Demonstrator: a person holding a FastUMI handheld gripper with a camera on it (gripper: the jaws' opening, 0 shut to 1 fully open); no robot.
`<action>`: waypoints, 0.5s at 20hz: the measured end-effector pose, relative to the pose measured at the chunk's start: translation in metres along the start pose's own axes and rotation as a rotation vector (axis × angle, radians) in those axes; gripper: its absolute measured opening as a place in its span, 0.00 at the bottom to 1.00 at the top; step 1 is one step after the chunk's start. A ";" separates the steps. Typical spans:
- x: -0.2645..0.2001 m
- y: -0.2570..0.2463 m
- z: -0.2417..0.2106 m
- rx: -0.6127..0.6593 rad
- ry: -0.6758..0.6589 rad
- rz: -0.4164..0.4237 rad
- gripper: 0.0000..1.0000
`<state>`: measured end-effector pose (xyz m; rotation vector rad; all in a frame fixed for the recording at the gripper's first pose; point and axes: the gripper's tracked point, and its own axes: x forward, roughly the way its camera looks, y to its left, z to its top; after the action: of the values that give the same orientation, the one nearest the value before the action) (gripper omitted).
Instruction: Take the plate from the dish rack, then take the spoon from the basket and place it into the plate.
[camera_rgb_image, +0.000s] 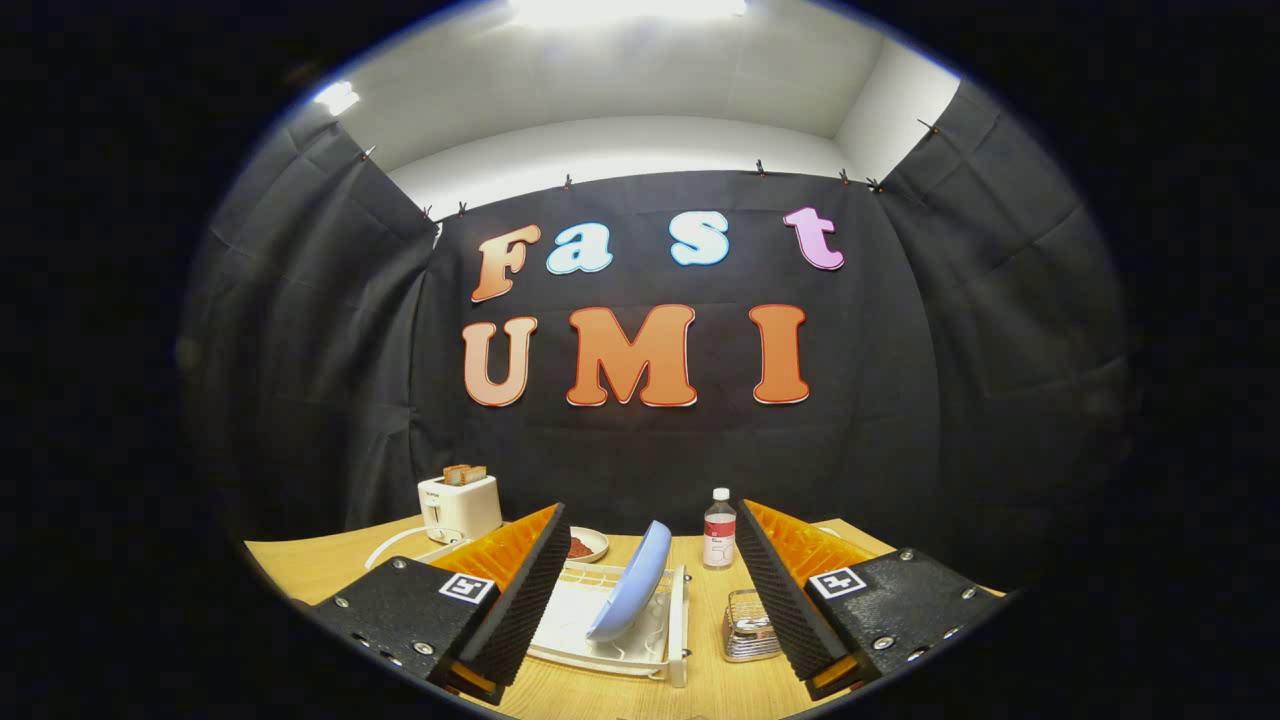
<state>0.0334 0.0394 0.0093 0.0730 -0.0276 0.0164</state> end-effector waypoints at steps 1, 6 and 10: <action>0.004 0.001 -0.001 0.012 0.001 0.002 0.98; 0.023 -0.003 -0.001 0.025 0.006 -0.021 0.98; 0.042 -0.012 0.001 0.014 0.026 -0.043 0.98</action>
<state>0.0752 0.0276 0.0110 0.0877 -0.0001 -0.0253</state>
